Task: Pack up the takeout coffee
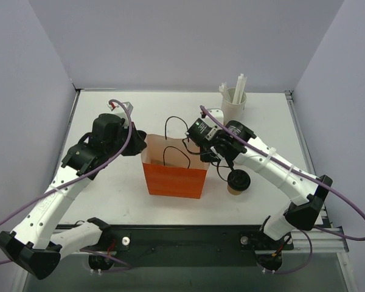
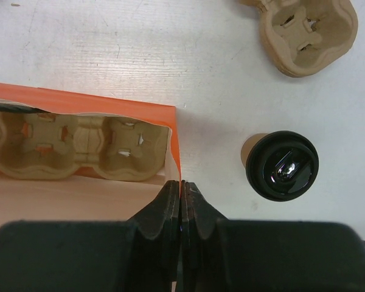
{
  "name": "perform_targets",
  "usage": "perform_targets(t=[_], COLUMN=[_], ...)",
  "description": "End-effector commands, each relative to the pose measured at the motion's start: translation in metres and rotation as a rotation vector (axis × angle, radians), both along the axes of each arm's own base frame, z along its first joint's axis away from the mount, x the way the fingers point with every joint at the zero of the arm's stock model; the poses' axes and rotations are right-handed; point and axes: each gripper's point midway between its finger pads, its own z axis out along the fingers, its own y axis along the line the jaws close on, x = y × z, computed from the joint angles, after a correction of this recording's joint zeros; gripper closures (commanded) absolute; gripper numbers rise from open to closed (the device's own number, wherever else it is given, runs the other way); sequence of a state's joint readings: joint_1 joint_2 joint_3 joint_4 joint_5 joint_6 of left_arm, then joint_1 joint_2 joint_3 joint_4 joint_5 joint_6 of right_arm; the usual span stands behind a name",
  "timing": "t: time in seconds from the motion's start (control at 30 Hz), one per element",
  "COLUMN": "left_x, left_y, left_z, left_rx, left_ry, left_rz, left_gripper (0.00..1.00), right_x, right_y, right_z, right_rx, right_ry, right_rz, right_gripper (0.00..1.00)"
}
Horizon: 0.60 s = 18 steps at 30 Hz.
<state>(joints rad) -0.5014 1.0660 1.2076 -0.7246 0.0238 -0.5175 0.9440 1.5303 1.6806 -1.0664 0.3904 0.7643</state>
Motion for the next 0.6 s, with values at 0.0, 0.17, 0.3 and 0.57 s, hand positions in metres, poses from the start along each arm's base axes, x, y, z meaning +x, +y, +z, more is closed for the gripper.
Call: perform_targets(t=[0.0, 0.17, 0.3, 0.57], left_x=[-0.001, -0.006, -0.007, -0.007], left_y=[-0.001, 0.010, 0.015, 0.002], left_z=[0.015, 0.018, 0.021, 0.010], left_rx=[-0.017, 0.044, 0.068, 0.100], left_ry=[-0.023, -0.035, -0.034, 0.002], left_rz=[-0.002, 0.004, 0.008, -0.060], left_gripper=[0.87, 0.60, 0.51, 0.52], right_x=[0.003, 0.003, 0.004, 0.011], right_y=[-0.007, -0.006, -0.003, -0.002], right_z=[0.009, 0.009, 0.010, 0.013], right_rx=[-0.042, -0.031, -0.025, -0.039], right_ry=[-0.035, -0.037, -0.035, -0.048], right_rz=[0.001, -0.004, -0.001, -0.004], right_gripper=[1.00, 0.90, 0.77, 0.58])
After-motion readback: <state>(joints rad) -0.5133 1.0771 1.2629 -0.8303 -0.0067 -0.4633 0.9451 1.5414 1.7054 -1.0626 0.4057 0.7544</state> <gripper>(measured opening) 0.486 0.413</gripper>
